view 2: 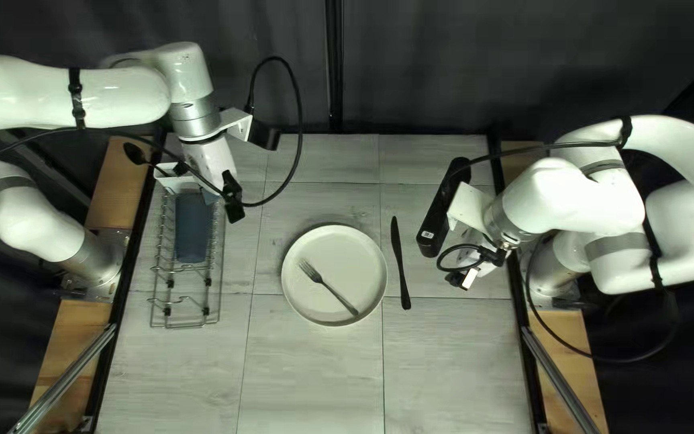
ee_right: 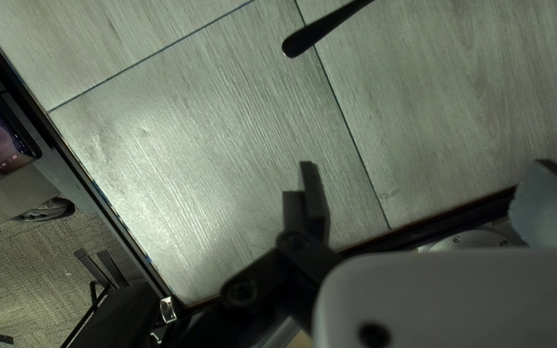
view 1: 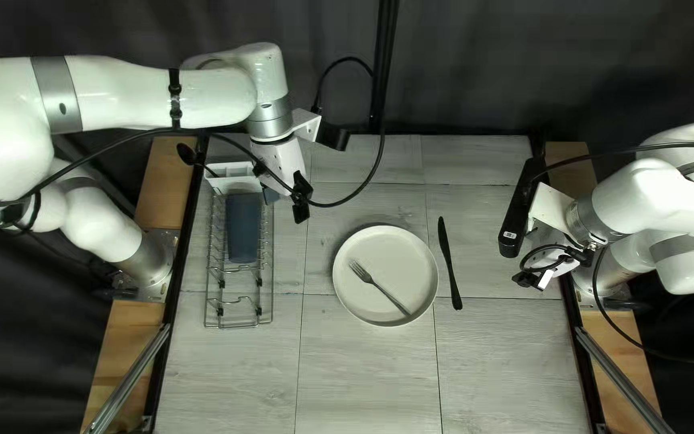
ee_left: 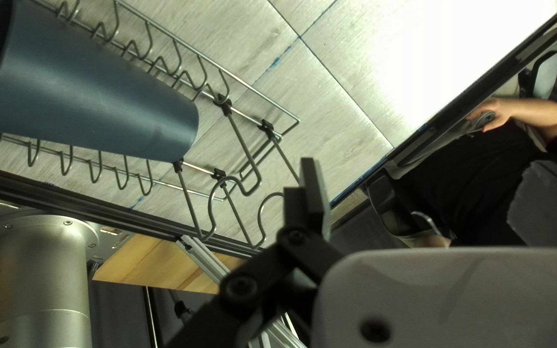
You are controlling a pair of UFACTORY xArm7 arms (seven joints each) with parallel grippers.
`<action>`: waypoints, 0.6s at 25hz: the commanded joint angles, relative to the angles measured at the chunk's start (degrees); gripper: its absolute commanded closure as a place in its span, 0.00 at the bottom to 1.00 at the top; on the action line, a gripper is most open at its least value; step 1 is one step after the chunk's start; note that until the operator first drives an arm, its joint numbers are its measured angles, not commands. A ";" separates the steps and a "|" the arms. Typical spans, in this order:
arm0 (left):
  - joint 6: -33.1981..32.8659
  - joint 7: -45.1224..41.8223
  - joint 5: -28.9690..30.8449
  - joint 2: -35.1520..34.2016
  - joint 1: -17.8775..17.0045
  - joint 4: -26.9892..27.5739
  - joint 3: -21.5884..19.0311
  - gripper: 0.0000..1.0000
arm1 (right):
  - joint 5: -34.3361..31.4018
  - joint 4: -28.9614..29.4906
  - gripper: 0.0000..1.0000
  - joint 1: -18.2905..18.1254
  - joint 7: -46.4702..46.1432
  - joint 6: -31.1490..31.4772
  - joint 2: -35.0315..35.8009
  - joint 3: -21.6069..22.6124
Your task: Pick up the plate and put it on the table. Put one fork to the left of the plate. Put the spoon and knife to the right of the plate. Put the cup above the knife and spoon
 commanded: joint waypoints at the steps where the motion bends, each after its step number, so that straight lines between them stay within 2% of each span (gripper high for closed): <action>1: 3.43 4.17 5.53 -6.07 3.65 -2.26 5.75 0.00 | 0.00 0.00 0.00 0.00 0.00 0.00 0.00 0.00; 7: 5.14 6.62 11.88 -14.51 9.21 -7.38 12.63 0.00 | 0.00 0.00 0.00 0.00 0.00 0.00 0.00 0.00; 10: 5.68 8.52 14.61 -15.67 11.95 -8.76 16.15 0.00 | 0.00 0.00 0.00 0.00 0.00 0.00 0.00 0.00; 15: 4.65 9.14 17.02 -19.47 15.42 -12.84 19.46 0.00 | 0.00 0.00 0.00 0.00 0.00 0.00 0.00 0.00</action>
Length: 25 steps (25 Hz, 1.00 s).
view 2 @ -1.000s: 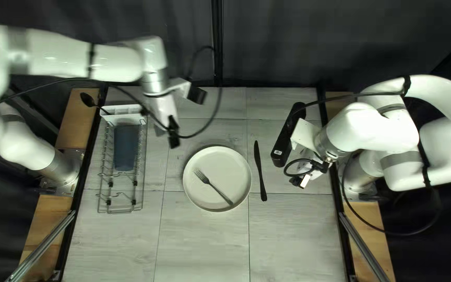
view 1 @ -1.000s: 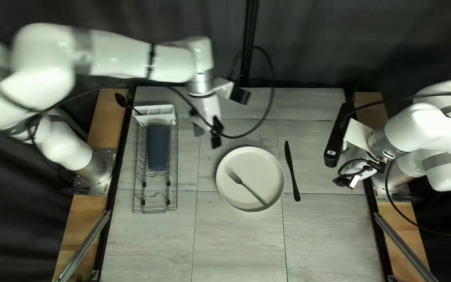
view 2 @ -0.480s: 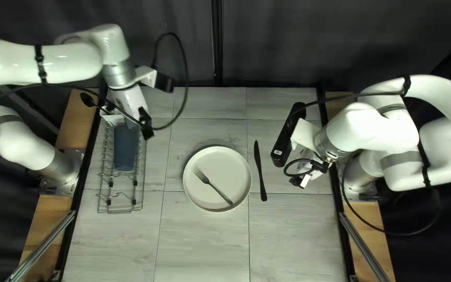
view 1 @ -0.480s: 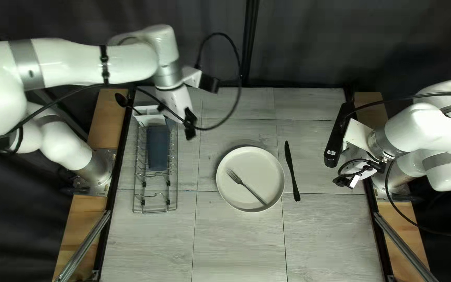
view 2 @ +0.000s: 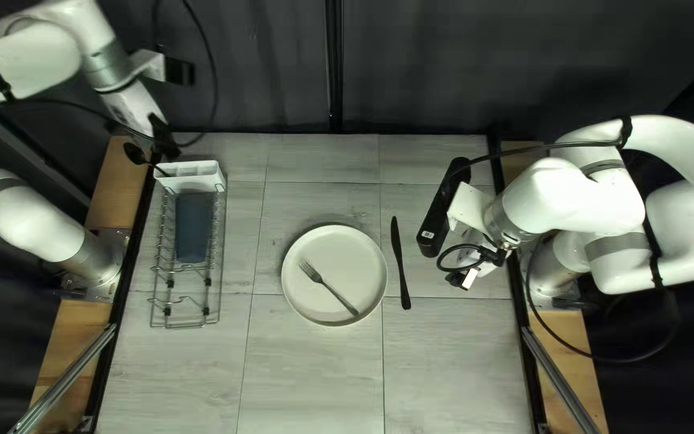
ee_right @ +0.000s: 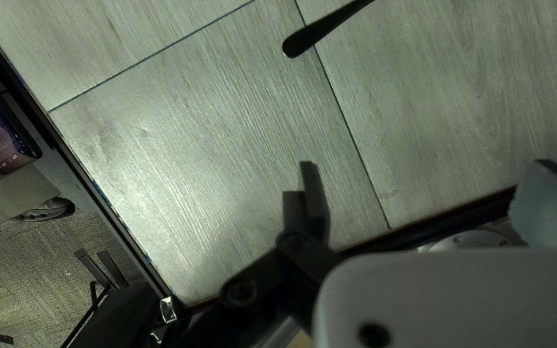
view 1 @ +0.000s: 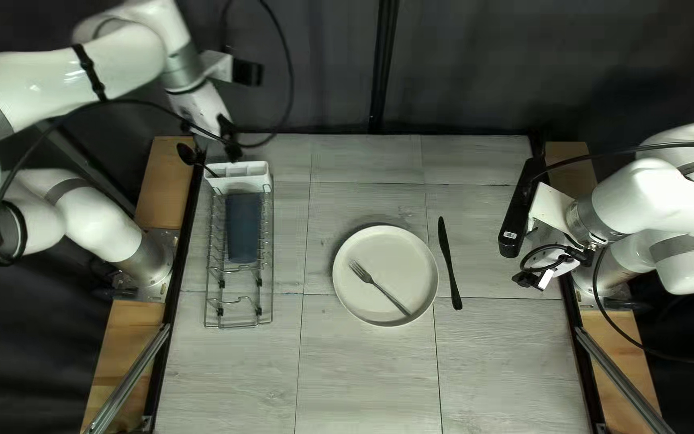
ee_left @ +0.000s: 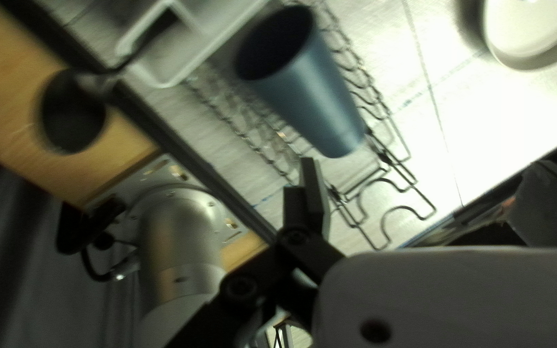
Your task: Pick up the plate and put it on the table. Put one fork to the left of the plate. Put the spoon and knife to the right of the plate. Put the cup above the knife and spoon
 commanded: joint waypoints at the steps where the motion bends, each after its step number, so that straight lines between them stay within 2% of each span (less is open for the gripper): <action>1: -1.12 0.64 2.01 -3.20 2.89 -3.59 2.57 0.00 | 0.00 0.00 0.00 0.00 0.00 0.00 0.00 0.00; 11: -5.02 2.70 5.92 -5.73 7.29 -8.66 6.02 0.00 | 0.00 0.00 0.00 0.00 0.00 0.00 0.00 0.00; 18: -10.47 4.91 8.93 -1.92 9.22 -9.92 7.50 0.00 | 0.00 0.00 0.00 0.00 0.00 0.00 0.00 0.00; 25: -15.69 6.68 9.37 2.71 9.33 -11.35 8.32 0.00 | 0.00 0.00 0.00 0.00 0.00 0.00 0.00 0.00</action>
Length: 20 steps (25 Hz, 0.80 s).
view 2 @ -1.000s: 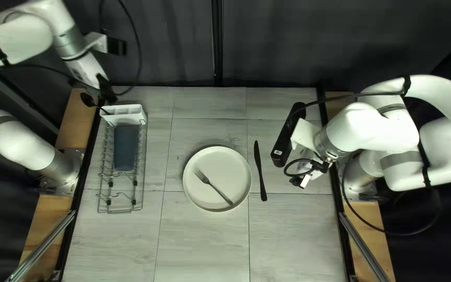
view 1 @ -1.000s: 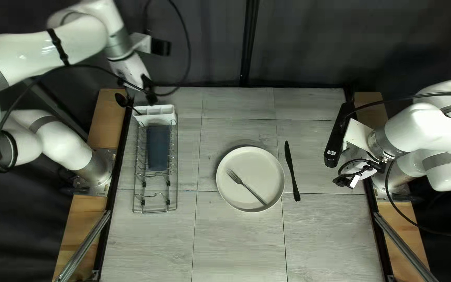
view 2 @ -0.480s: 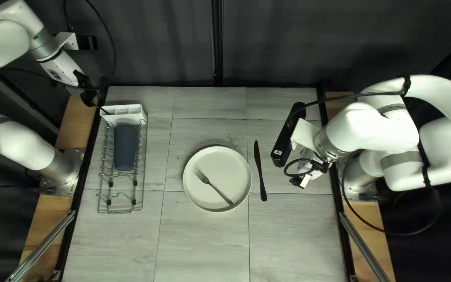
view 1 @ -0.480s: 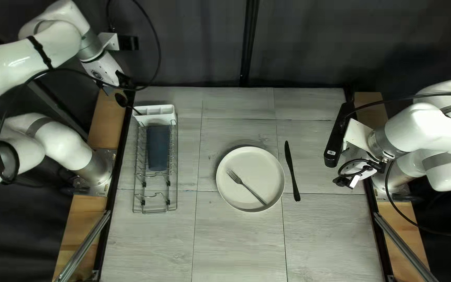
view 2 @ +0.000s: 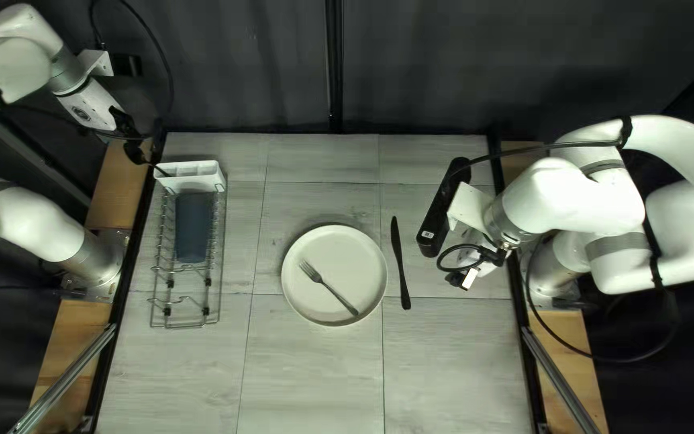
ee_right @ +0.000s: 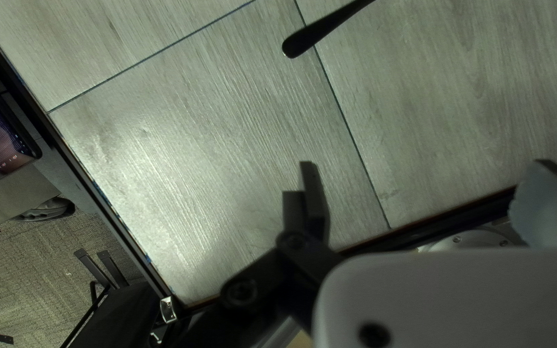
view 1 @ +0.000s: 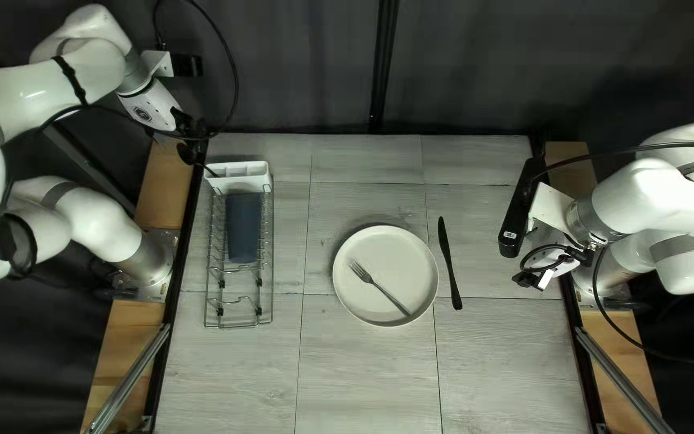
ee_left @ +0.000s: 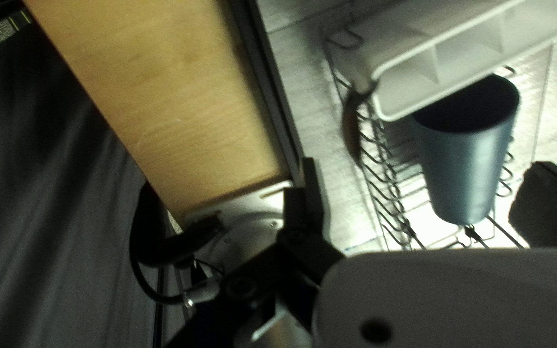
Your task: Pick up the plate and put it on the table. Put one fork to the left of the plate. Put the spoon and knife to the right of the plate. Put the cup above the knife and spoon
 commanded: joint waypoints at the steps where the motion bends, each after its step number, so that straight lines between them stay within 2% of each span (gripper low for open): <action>1: -2.89 0.93 -0.01 2.63 -0.22 -0.93 0.25 0.00 | 0.00 0.00 0.00 0.00 0.00 0.00 0.00 0.00; 3: -5.00 1.50 -0.22 4.59 -0.54 -1.80 0.28 0.00 | 0.00 0.00 0.00 0.00 0.00 0.00 0.00 0.00; 4: -5.45 1.55 -0.28 4.92 -0.60 -2.06 0.23 0.06 | 0.00 0.00 0.00 0.00 0.00 0.00 0.00 0.00; 5: -5.90 1.52 -0.37 5.29 -0.71 -2.30 0.13 0.60 | 0.00 0.00 0.00 0.00 0.00 0.00 0.00 0.00; 6: -6.43 1.52 -0.58 5.73 -0.95 -2.56 0.00 0.97 | 0.00 0.00 0.00 0.00 0.00 0.00 0.00 0.00; 11: -6.39 0.43 -1.14 5.25 -1.90 -2.92 -1.29 1.00 | 0.00 0.00 0.00 0.00 0.00 0.00 0.00 0.00; 16: 0.70 -0.89 -0.91 -0.78 -1.53 -0.68 -1.49 1.00 | 0.00 0.00 0.00 0.00 0.00 0.00 0.00 0.00; 20: 7.60 -2.63 -2.06 -5.00 -2.36 4.00 -2.22 1.00 | 0.00 0.00 0.00 0.00 0.00 0.00 0.00 0.00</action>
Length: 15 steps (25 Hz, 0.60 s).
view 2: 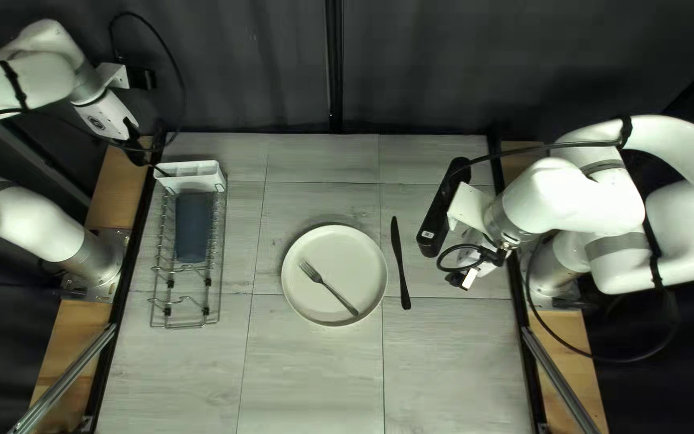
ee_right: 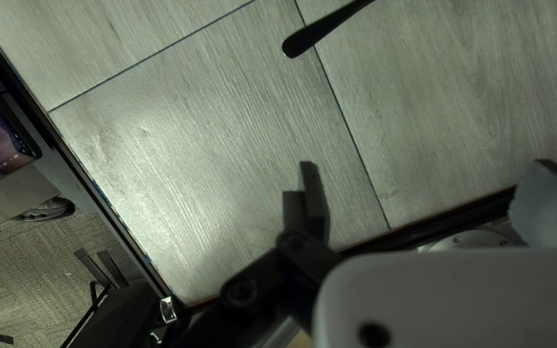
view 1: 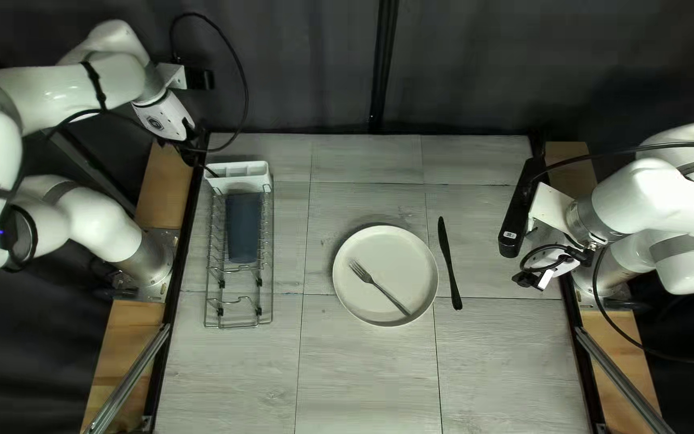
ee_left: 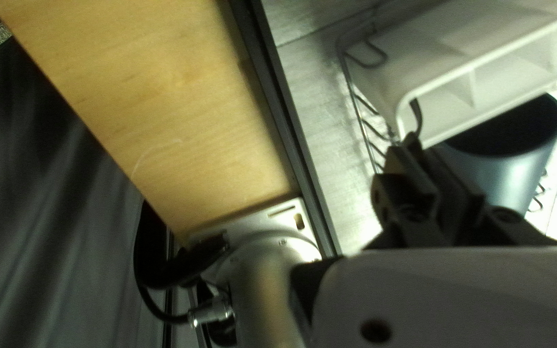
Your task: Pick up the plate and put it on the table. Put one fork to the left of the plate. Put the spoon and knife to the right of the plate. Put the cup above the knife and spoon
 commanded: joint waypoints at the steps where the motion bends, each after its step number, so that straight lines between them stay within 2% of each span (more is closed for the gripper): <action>1: 6.33 -1.94 -1.25 -3.80 -0.92 4.72 -0.92 1.00 | 0.00 0.00 0.00 0.00 0.00 0.00 0.00 0.00; 9: 13.81 -5.90 -5.05 -6.25 -3.61 12.94 -3.87 1.00 | 0.00 0.00 0.00 0.00 0.00 0.00 0.00 0.00; 15: 12.64 -7.89 -12.99 -2.35 -9.40 17.10 -9.73 1.00 | 0.00 0.00 0.00 0.00 0.00 0.00 0.00 0.00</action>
